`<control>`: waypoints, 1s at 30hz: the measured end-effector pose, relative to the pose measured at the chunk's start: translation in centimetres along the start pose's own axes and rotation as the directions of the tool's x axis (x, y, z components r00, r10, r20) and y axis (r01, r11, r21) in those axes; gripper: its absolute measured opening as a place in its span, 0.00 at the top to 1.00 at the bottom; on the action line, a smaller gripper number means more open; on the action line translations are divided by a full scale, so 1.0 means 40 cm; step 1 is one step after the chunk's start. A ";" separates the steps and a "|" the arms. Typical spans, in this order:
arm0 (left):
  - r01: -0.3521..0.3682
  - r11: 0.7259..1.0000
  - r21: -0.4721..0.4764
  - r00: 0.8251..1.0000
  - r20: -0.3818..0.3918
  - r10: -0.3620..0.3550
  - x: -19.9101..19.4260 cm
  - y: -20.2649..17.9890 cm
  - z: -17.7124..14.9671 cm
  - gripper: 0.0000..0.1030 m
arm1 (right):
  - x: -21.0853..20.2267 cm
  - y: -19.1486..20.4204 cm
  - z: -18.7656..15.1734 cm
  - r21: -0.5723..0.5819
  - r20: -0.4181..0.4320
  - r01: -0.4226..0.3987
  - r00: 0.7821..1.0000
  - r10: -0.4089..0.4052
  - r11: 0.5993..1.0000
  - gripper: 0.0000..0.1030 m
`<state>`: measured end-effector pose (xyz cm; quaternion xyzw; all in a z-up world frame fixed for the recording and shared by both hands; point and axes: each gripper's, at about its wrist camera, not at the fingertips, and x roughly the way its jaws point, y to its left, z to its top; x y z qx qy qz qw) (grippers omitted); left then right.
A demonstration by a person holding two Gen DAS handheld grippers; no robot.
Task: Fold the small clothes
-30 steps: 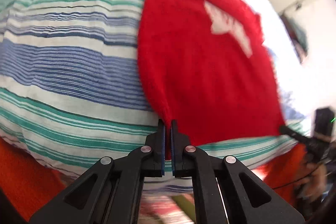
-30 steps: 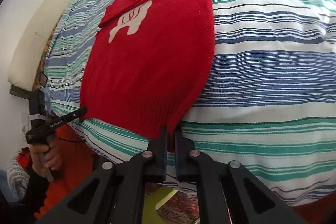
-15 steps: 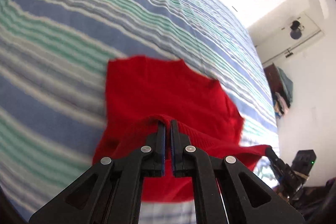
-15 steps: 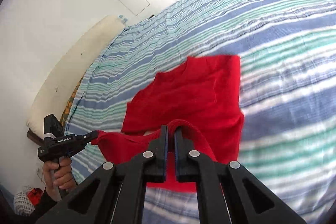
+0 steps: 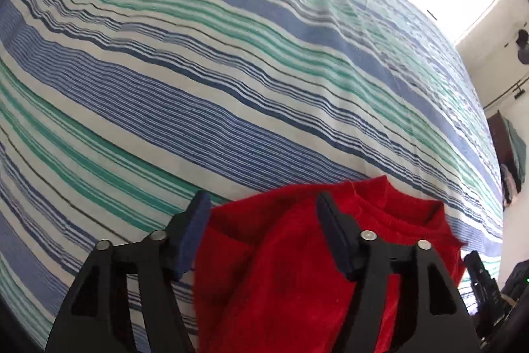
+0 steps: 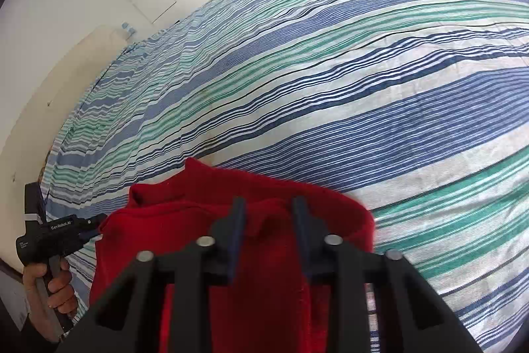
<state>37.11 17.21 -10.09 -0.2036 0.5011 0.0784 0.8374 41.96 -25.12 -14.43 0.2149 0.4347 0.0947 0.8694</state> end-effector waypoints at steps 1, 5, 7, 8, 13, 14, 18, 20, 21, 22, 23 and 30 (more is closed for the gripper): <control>-0.008 1.000 0.014 1.000 0.016 0.007 -0.026 0.009 -0.016 0.25 | -0.034 0.010 -0.004 -0.023 0.032 0.001 0.999 0.000 1.000 0.54; -0.054 0.985 0.161 0.998 0.048 0.047 -0.133 0.015 -0.173 0.16 | -0.165 0.109 -0.084 -0.239 0.015 -0.103 0.994 0.110 0.965 0.55; -0.146 0.956 0.253 0.988 0.084 0.129 -0.154 0.012 -0.270 0.13 | -0.190 0.149 -0.157 -0.318 -0.063 -0.188 0.982 0.178 0.929 0.54; -0.191 0.938 0.290 0.981 0.089 0.173 -0.157 0.004 -0.305 0.13 | -0.186 0.157 -0.203 -0.356 -0.111 -0.200 0.979 0.171 0.913 0.53; -0.274 0.898 0.343 0.961 0.131 0.243 -0.218 -0.020 -0.402 0.14 | -0.178 0.093 -0.327 -0.389 -0.179 -0.003 0.981 -0.072 0.921 0.47; -0.283 0.896 0.343 0.958 0.148 0.246 -0.235 -0.028 -0.409 0.14 | -0.218 0.094 -0.326 -0.371 -0.143 -0.003 0.988 -0.054 0.929 0.47; -0.295 0.885 0.359 0.952 0.184 0.243 -0.278 -0.052 -0.415 0.14 | -0.363 0.118 -0.351 -0.384 -0.024 0.018 0.999 -0.029 0.923 0.27; -0.299 0.883 0.362 0.951 0.190 0.244 -0.289 -0.059 -0.419 0.14 | -0.394 0.111 -0.367 -0.395 -0.014 0.038 0.999 -0.047 0.918 0.27; -0.303 0.880 0.366 0.950 0.194 0.246 -0.295 -0.062 -0.423 0.14 | -0.404 0.102 -0.378 -0.394 -0.011 0.056 0.998 -0.065 0.918 0.27; -0.308 0.877 0.370 0.948 0.200 0.248 -0.298 -0.065 -0.427 0.14 | -0.411 0.090 -0.387 -0.383 -0.008 0.075 0.996 -0.084 0.921 0.27; -0.314 0.873 0.373 0.946 0.204 0.253 -0.302 -0.068 -0.431 0.14 | -0.419 0.085 -0.385 -0.366 -0.008 0.086 0.995 -0.096 0.927 0.27; -0.336 0.865 0.374 0.939 0.207 0.276 -0.313 -0.074 -0.448 0.14 | -0.466 -0.012 -0.424 -0.297 -0.002 0.141 0.989 -0.148 0.944 0.27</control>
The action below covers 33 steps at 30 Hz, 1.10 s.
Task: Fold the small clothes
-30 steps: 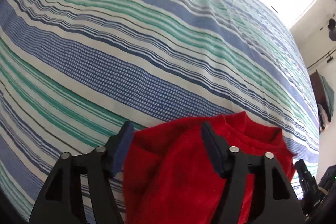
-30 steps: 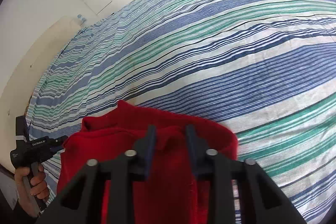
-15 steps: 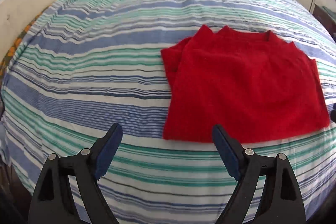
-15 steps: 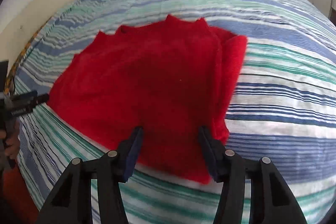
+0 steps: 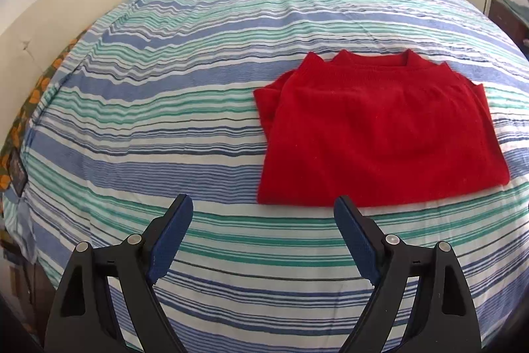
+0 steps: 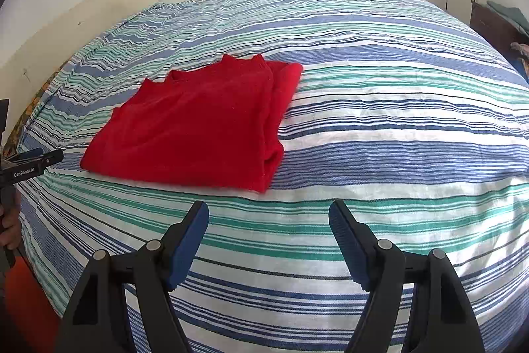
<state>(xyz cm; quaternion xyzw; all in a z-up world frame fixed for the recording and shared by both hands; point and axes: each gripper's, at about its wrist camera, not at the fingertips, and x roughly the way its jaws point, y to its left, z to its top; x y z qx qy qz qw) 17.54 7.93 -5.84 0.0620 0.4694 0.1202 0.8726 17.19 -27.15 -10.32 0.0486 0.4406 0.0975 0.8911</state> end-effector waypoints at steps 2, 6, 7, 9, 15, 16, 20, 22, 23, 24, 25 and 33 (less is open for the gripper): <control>0.004 1.000 0.001 1.000 -0.009 -0.004 0.013 0.002 0.001 0.14 | 0.005 -0.012 -0.006 -0.004 -0.002 0.014 1.000 -0.014 1.000 0.27; 0.180 0.978 -0.107 0.980 -0.071 -0.188 0.093 0.071 0.017 0.14 | 0.046 -0.041 -0.044 0.017 -0.038 0.034 0.999 -0.034 0.999 0.27; 0.252 0.950 -0.185 0.957 -0.096 -0.273 0.132 0.109 0.025 0.14 | 0.062 -0.052 -0.059 0.034 -0.058 0.031 0.998 -0.029 0.999 0.27; 0.314 0.901 -0.299 0.926 -0.111 -0.360 0.192 0.165 0.040 0.14 | 0.082 -0.068 -0.085 0.059 -0.067 0.021 0.998 -0.017 0.998 0.27; 0.385 0.873 -0.301 0.889 -0.133 -0.438 0.325 0.161 0.125 0.14 | 0.096 -0.074 -0.096 0.059 -0.035 -0.006 0.999 0.008 0.998 0.19; 0.379 0.881 -0.282 0.891 -0.144 -0.430 0.347 0.144 0.138 0.14 | 0.101 -0.071 -0.097 0.052 -0.034 -0.008 0.999 0.010 0.999 0.16; 0.260 0.923 -0.282 0.919 -0.220 -0.326 0.441 0.101 0.161 0.17 | 0.111 -0.057 -0.098 0.018 -0.038 -0.005 0.999 0.006 1.000 0.10; 0.256 0.918 -0.303 0.923 -0.205 -0.325 0.447 0.086 0.160 0.45 | 0.115 -0.053 -0.098 0.009 -0.040 -0.007 0.999 0.007 1.000 0.07; 0.279 0.912 -0.300 0.915 -0.206 -0.348 0.442 0.074 0.164 0.91 | 0.117 -0.053 -0.098 0.006 -0.041 -0.008 0.999 0.008 1.000 0.06; 0.302 0.904 -0.303 0.899 -0.224 -0.376 0.436 0.060 0.170 0.93 | 0.118 -0.052 -0.098 0.004 -0.040 -0.011 0.999 0.011 1.000 0.05; 0.272 0.915 -0.297 0.913 -0.222 -0.343 0.411 0.048 0.182 0.95 | 0.120 -0.051 -0.099 0.003 -0.039 -0.014 0.999 0.014 1.000 0.04; 0.460 0.879 -0.127 0.884 -0.025 -0.467 0.057 -0.204 0.335 0.95 | 0.115 -0.058 -0.103 0.018 -0.022 -0.034 0.999 0.035 0.999 0.04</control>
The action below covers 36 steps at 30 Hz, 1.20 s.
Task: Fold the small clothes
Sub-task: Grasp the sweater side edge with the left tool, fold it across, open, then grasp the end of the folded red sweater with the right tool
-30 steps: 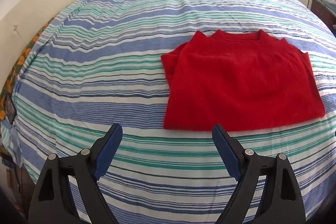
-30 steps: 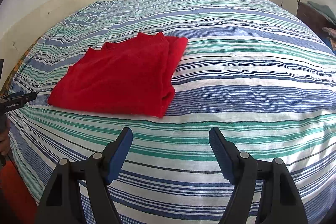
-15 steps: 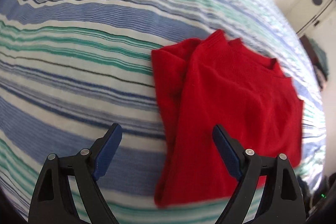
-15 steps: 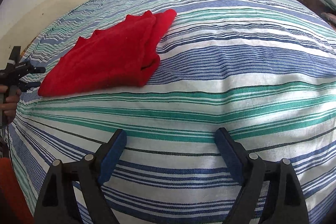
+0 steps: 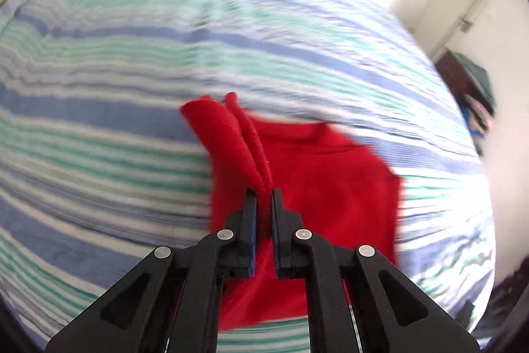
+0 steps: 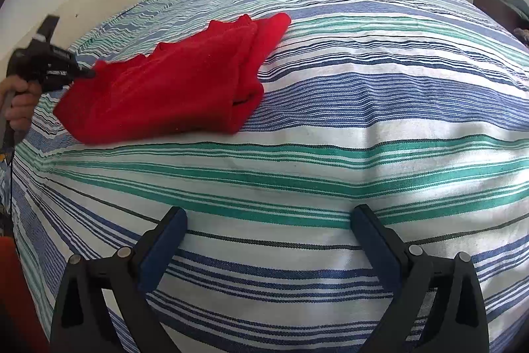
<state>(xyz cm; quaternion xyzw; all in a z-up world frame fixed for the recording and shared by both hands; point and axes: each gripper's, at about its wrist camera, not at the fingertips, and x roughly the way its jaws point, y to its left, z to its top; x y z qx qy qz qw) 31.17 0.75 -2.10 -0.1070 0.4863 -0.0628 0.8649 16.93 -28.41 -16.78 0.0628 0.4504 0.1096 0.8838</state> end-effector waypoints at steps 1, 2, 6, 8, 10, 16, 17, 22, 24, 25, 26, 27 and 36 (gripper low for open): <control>0.030 0.999 0.042 1.000 0.007 -0.030 0.001 -0.079 0.006 0.95 | 0.000 0.000 -0.001 0.001 0.000 -0.001 1.000 0.001 1.000 0.04; 0.049 0.996 0.075 0.999 0.011 -0.050 0.009 -0.143 0.001 0.95 | 0.000 0.000 -0.001 0.002 0.001 -0.002 1.000 0.002 1.000 0.04; 0.038 0.981 0.191 0.999 -0.013 -0.036 0.149 -0.375 -0.066 0.88 | -0.001 -0.001 -0.003 0.006 0.005 -0.007 1.000 0.007 1.000 0.04; -0.004 0.978 0.206 0.991 -0.128 0.032 0.263 -0.429 -0.124 0.80 | -0.002 -0.001 -0.004 0.004 0.005 -0.005 1.000 0.005 1.000 0.04; -0.030 0.968 0.248 0.971 -0.222 0.087 0.302 -0.454 -0.181 0.80 | -0.003 0.000 -0.005 0.005 0.005 -0.007 1.000 0.007 1.000 0.04; 0.041 0.988 0.146 0.999 -0.005 -0.041 0.021 -0.239 -0.240 0.16 | -0.008 -0.010 -0.006 0.031 0.014 -0.049 0.999 0.049 0.998 0.02; 0.013 0.995 0.101 0.999 0.031 -0.017 -0.013 -0.165 -0.248 0.15 | -0.007 -0.011 -0.005 0.032 0.013 -0.057 0.998 0.056 0.998 0.02; -0.239 0.968 -0.081 0.970 0.030 0.242 -0.065 0.191 -0.368 0.25 | -0.019 0.001 0.007 0.035 -0.003 -0.044 0.999 0.044 0.998 0.02; -0.269 0.957 -0.107 0.962 0.014 0.271 -0.076 0.258 -0.433 0.25 | -0.063 0.021 0.034 0.074 0.005 -0.044 0.999 0.044 0.996 0.14; -0.277 0.954 -0.118 0.960 0.007 0.280 -0.075 0.275 -0.469 0.25 | -0.091 0.032 0.050 0.114 0.042 -0.123 0.992 0.119 0.986 0.18; -0.277 0.953 -0.124 0.960 -0.001 0.280 -0.072 0.283 -0.493 0.25 | -0.116 0.047 0.069 0.157 0.085 -0.216 0.975 0.205 0.964 0.18; -0.274 0.953 -0.129 0.962 -0.012 0.275 -0.066 0.285 -0.513 0.25 | -0.126 0.065 0.090 0.187 0.112 -0.275 0.960 0.258 0.943 0.18; -0.258 0.961 -0.102 0.966 -0.002 0.259 -0.076 0.270 -0.569 0.25 | 0.068 0.056 0.233 0.500 0.086 -0.283 0.957 0.279 0.818 0.93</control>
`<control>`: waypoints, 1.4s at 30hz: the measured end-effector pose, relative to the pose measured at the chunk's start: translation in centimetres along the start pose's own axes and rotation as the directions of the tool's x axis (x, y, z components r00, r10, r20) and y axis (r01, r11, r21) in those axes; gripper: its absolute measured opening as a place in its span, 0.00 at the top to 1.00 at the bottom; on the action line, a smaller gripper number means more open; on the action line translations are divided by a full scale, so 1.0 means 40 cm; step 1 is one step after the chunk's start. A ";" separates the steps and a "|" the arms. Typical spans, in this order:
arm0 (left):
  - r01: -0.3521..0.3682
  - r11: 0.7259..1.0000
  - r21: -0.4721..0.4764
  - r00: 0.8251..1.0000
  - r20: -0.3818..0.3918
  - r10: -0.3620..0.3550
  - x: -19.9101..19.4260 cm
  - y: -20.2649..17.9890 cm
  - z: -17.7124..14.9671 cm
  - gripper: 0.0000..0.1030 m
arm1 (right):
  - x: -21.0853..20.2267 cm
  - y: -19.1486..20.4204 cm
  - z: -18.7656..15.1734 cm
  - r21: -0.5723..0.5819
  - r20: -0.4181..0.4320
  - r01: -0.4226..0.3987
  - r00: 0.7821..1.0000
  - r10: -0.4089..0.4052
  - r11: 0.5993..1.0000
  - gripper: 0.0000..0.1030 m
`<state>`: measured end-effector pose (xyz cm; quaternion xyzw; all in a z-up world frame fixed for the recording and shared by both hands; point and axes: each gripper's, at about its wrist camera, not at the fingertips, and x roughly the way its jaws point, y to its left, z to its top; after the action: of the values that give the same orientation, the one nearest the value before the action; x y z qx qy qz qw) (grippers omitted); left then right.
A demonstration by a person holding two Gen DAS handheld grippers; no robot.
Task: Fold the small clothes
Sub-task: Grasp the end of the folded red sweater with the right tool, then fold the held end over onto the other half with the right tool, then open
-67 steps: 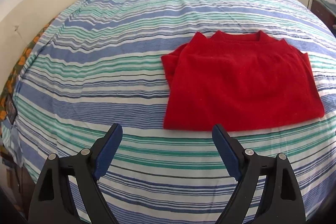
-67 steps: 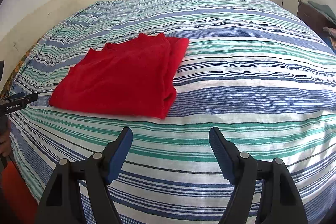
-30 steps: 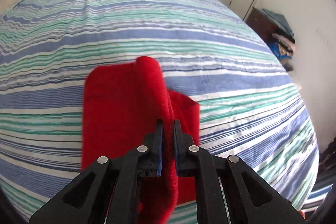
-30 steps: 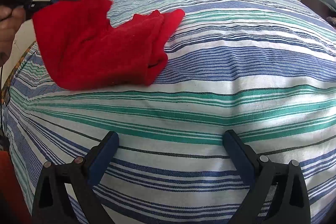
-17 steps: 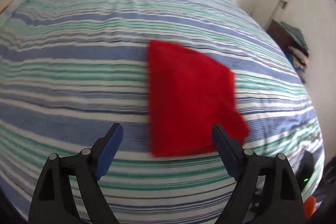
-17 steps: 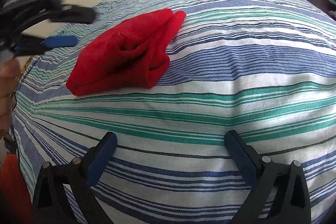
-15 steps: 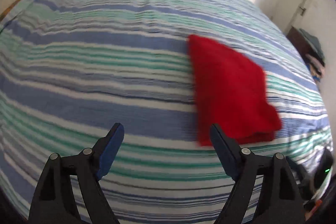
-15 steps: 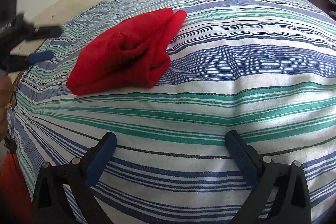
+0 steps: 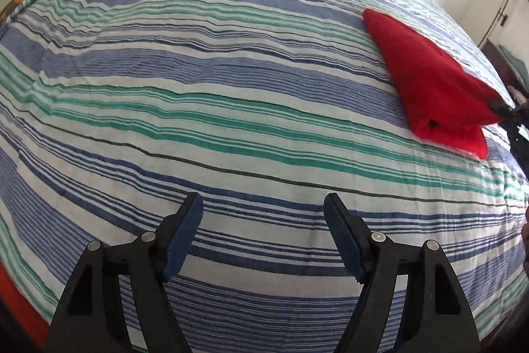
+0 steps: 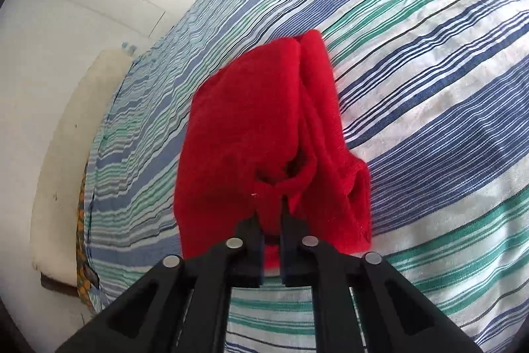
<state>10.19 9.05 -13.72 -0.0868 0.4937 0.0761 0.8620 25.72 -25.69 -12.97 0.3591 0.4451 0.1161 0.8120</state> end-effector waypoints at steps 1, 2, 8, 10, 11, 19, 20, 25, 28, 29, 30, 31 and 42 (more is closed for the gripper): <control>-0.004 1.000 0.001 1.000 -0.002 0.004 0.015 0.001 0.004 0.25 | -0.023 0.007 -0.008 -0.029 0.029 -0.014 0.999 0.015 0.999 0.93; -0.007 1.000 0.001 1.000 -0.015 0.007 0.036 0.003 0.004 0.25 | -0.035 0.005 -0.017 -0.071 0.050 0.024 0.999 -0.021 0.997 0.93; -0.050 0.996 0.076 0.998 0.028 0.048 0.071 -0.014 -0.006 0.21 | 0.030 -0.076 -0.021 -0.094 -0.096 0.122 0.987 -0.131 0.988 0.81; -0.038 0.997 0.067 0.999 0.041 0.035 0.077 -0.006 -0.010 0.19 | -0.013 -0.030 -0.012 -0.168 -0.084 0.102 0.990 -0.117 0.981 0.48; -0.033 0.998 0.061 0.998 0.048 0.030 0.080 -0.002 -0.011 0.18 | -0.040 -0.006 -0.004 -0.210 -0.059 0.106 0.991 -0.121 0.972 0.44; -0.051 0.996 0.079 0.996 0.078 0.045 0.081 -0.008 -0.020 0.16 | 0.063 0.019 0.186 -0.231 -0.063 0.131 0.987 -0.149 0.964 0.49; -0.049 0.996 0.079 0.996 0.079 0.043 0.081 -0.007 -0.020 0.16 | 0.091 -0.011 0.197 -0.198 -0.095 0.128 0.984 -0.149 0.972 0.55; -0.055 0.995 0.087 0.995 0.094 0.047 0.082 -0.010 -0.032 0.14 | 0.085 0.005 0.197 -0.276 0.011 0.188 0.981 -0.192 0.943 0.95; -0.061 0.994 0.092 0.994 0.093 0.052 0.084 -0.013 -0.031 0.13 | 0.134 -0.055 0.176 -0.270 -0.072 0.269 0.952 -0.299 0.924 0.95; -0.059 0.994 0.090 0.994 0.093 0.050 0.083 -0.012 -0.032 0.13 | 0.139 -0.059 0.171 -0.271 -0.078 0.271 0.950 -0.302 0.924 0.94; -0.057 0.994 0.090 0.994 0.094 0.048 0.083 -0.012 -0.033 0.13 | 0.126 -0.053 0.169 -0.277 -0.058 0.274 0.952 -0.300 0.921 0.92; -0.057 0.994 0.090 0.994 0.095 0.048 0.083 -0.012 -0.034 0.13 | 0.108 -0.042 0.168 -0.282 -0.036 0.280 0.953 -0.302 0.918 0.81; -0.072 0.993 0.094 0.996 0.055 0.067 0.078 -0.020 -0.027 0.12 | 0.093 0.010 -0.019 -0.459 -0.134 0.163 0.959 -0.250 0.873 0.87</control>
<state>11.01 8.18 -16.89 -0.0260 0.4772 0.0846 0.8743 27.30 -23.13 -15.34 0.1020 0.5180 0.1602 0.8340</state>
